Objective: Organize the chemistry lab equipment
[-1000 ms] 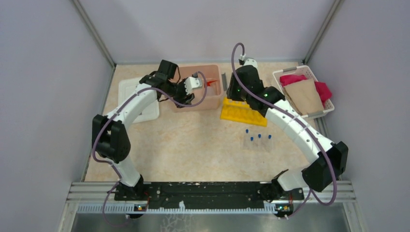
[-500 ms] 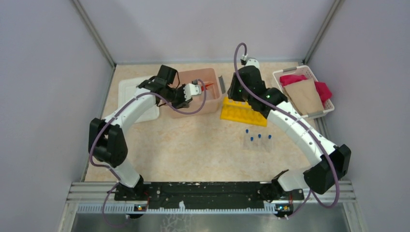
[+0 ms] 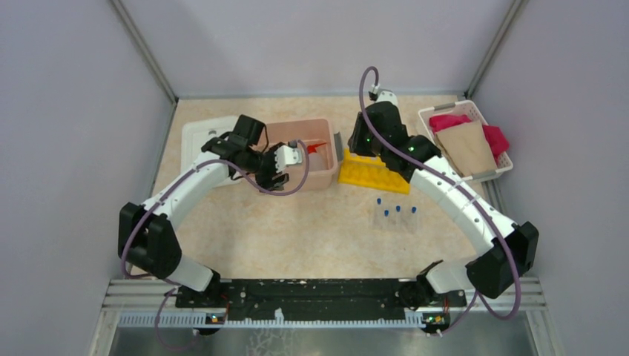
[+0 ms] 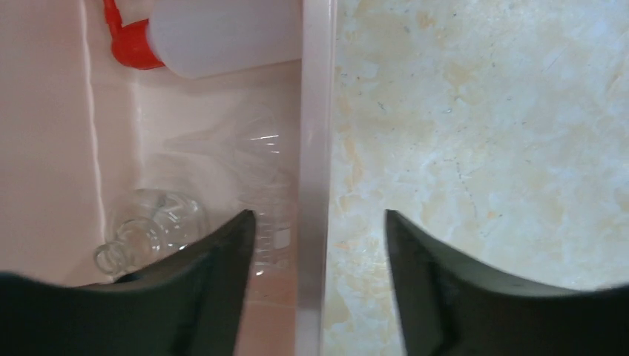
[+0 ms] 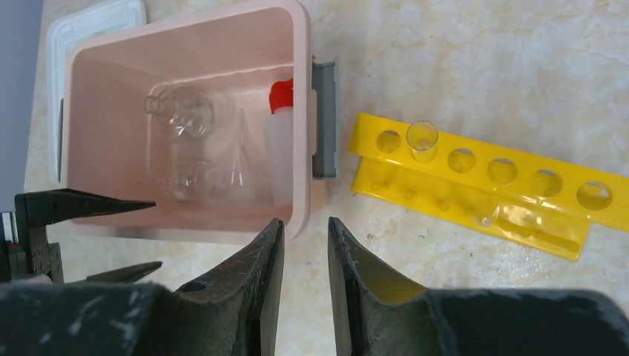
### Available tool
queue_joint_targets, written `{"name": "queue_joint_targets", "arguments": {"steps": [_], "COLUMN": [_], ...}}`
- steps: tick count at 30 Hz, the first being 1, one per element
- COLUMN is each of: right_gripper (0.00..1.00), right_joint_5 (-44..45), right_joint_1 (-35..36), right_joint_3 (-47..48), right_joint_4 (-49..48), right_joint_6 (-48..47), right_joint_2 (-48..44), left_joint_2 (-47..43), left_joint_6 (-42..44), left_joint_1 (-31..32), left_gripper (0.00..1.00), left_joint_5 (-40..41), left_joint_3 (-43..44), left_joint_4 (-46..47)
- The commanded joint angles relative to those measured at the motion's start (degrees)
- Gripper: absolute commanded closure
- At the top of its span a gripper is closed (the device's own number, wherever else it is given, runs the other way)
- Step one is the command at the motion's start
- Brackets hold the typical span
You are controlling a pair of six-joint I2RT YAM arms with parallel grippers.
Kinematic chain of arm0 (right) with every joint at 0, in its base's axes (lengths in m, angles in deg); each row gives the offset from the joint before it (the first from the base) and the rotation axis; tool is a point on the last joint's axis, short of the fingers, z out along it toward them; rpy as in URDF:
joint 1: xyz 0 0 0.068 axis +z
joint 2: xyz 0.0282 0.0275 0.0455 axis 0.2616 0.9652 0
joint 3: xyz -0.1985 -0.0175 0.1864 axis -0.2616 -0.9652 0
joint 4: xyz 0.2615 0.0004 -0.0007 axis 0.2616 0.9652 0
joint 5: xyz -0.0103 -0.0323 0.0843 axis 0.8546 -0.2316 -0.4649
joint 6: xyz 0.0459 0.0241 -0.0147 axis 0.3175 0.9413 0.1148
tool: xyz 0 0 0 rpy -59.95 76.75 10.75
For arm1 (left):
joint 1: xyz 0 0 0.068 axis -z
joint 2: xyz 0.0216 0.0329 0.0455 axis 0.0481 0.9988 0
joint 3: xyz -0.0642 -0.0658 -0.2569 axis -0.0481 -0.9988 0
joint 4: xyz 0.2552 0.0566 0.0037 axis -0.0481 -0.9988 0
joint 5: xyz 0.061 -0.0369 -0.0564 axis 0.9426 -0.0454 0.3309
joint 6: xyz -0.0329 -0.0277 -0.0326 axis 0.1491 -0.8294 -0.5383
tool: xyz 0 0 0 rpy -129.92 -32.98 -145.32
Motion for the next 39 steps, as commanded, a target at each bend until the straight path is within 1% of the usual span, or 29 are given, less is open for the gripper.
{"name": "queue_joint_targets", "arguments": {"steps": [1, 3, 4, 7, 9, 12, 14, 18, 21, 23, 28, 31, 35, 39], "right_gripper": [0.72, 0.72, 0.72, 0.72, 0.72, 0.72, 0.72, 0.72, 0.72, 0.72, 0.72, 0.73, 0.73, 0.75], "right_joint_5": [-0.07, 0.25, 0.35, 0.65, 0.61, 0.51, 0.49, 0.0, -0.46, -0.75, -0.83, -0.82, -0.57, -0.8], "right_joint_1": [-0.36, -0.44, -0.44, -0.4, -0.38, -0.44, -0.42, -0.41, -0.4, -0.37, -0.38, -0.41, -0.44, -0.39], "right_joint_3": [0.02, 0.13, 0.17, 0.43, 0.52, 0.47, 0.09, -0.34, -0.21, -0.13, -0.14, -0.44, -0.91, -1.44], "right_joint_4": [-2.05, -1.81, -1.65, -1.16, -0.93, -0.8, -0.82, -0.97, -0.99, -0.82, -0.65, -0.62, -0.74, -1.3], "right_joint_6": [0.54, 0.33, 0.26, -0.17, -0.3, -0.43, -0.48, -0.51, -0.57, -0.62, -0.66, -0.51, -0.19, 0.29], "right_joint_2": [-2.68, -2.75, -2.84, -3.12, -3.42, -3.96, -4.61, -5.5, -5.73, -5.67, -6.14, -6.61, -7.02, -7.41], "left_joint_2": [-2.94, -5.11, -6.22, -8.29, -8.76, -9.47, -9.82, -9.66, -7.25, -5.43, -0.45, 5.68, 13.61, 17.13], "left_joint_6": [-4.49, -7.8, -8.64, -9.25, -7.87, -3.04, 0.84, 10.06, 16.65, 19.11, 20.73, 20.7, 17.43, 15.17], "left_joint_1": [0.01, -0.47, -0.98, -3.4, -6.54, -13.95, -21.54, -36.36, -42.91, -44.66, -45.17, -45.18, -44.99, -44.56], "left_gripper": [0.21, 0.07, 0.02, 0.01, 0.01, 0.01, 0.01, 0.02, 0.04, 0.07, 0.14, 0.18, 0.27, 0.36], "left_joint_5": [1.42, 1.32, -0.19, -3.23, -5.17, -6.13, -6.89, -9.97, -9.12, -7.96, -4.79, -4.98, -4.14, -2.0], "left_joint_3": [0.61, 2.72, 4.09, 9.97, 13.4, 14.86, 14.55, 10.94, 6.85, 3.53, -3.37, -2.23, 1.49, 0.91], "left_joint_4": [0.09, 0.95, 0.87, -3.39, -7.34, -12.01, -15.01, -19.24, -21.26, -21.0, -12.94, -11.9, -11.41, -6.7]}}
